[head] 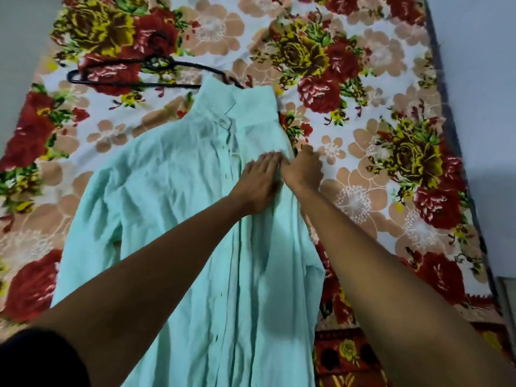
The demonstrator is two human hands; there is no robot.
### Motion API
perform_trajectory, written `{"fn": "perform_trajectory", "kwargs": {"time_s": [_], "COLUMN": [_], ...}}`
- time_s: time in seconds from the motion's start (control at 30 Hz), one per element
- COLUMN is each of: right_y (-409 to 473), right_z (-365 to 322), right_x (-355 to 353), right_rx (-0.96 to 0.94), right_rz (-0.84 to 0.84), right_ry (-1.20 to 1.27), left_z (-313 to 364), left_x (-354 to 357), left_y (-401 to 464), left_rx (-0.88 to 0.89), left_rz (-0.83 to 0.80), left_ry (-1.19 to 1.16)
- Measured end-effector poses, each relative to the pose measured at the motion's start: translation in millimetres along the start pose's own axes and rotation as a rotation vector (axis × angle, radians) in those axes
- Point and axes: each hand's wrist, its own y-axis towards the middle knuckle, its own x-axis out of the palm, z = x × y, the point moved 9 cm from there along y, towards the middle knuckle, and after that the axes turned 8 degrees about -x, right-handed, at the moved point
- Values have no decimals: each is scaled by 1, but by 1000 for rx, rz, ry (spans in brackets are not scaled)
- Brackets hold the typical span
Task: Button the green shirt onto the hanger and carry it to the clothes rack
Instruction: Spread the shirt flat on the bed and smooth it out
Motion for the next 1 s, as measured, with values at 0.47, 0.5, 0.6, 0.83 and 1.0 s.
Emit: {"fn": "perform_trajectory", "kwargs": {"time_s": [0.47,0.5,0.6,0.83,1.0], "right_y": [-63,-65,-55,-88,-92], "right_z": [65,69,95,125,152], "right_x": [20,19,-14,-31,-28], "right_rx": [-94,-110,-50,62,167], "right_rz": [-585,-564,-184,-77,-165], "right_ry": [739,711,662,621,875], "left_z": [-24,-24,-19,33,39], "left_x": [36,37,35,41,92], "left_y": [3,3,2,-28,-49], "left_rx": [-23,-27,-43,-41,82], "left_rz": [158,161,162,208,90], "left_ry": [312,325,301,237,285]}}
